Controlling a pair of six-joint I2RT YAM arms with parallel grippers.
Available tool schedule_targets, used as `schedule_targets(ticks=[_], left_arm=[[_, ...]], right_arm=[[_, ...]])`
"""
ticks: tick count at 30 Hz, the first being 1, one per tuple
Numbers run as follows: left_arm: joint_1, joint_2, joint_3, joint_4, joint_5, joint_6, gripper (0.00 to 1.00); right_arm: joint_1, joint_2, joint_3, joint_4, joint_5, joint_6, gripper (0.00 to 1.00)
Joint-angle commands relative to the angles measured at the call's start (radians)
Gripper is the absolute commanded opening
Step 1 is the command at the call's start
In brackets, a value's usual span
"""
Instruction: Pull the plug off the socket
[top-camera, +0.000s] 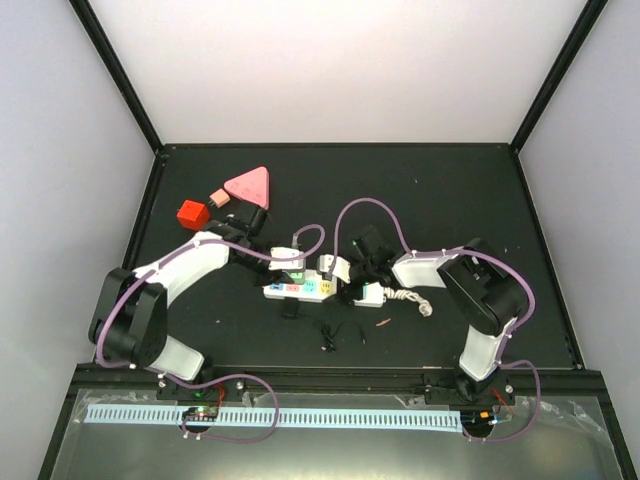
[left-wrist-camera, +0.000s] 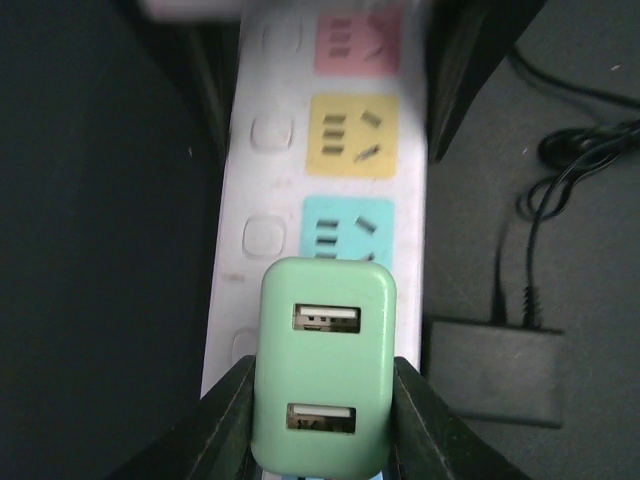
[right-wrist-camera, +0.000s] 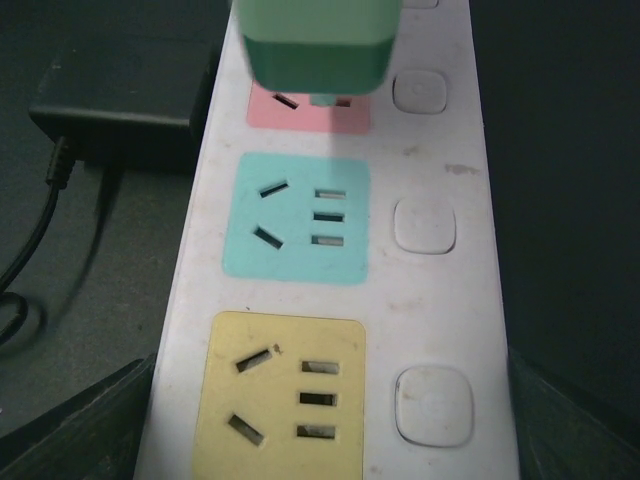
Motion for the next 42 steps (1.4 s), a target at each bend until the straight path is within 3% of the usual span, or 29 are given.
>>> schedule_targets(ticks=[1, 6, 13, 29, 42], left_arm=[[-0.017, -0.108, -0.032, 0.066, 0.107, 0.051, 0.12], [-0.013, -0.104, 0.001, 0.013, 0.076, 0.022, 0.1], [0.08, -0.139, 0.021, -0.025, 0.07, 0.006, 0.09], [0.573, -0.082, 0.071, -0.097, 0.192, -0.186, 0.11], [0.859, 0.23, 0.225, -0.13, 0.203, -0.312, 0.14]], right_arm=[[0.009, 0.043, 0.026, -0.041, 0.044, -0.001, 0.08], [0.013, 0.049, 0.029, -0.044, 0.052, 0.0, 0.08], [0.013, 0.048, 0.028, -0.041, 0.051, 0.003, 0.08], [0.013, 0.045, 0.026, -0.041, 0.051, 0.005, 0.1], [0.013, 0.048, 0.032, -0.045, 0.052, 0.009, 0.11]])
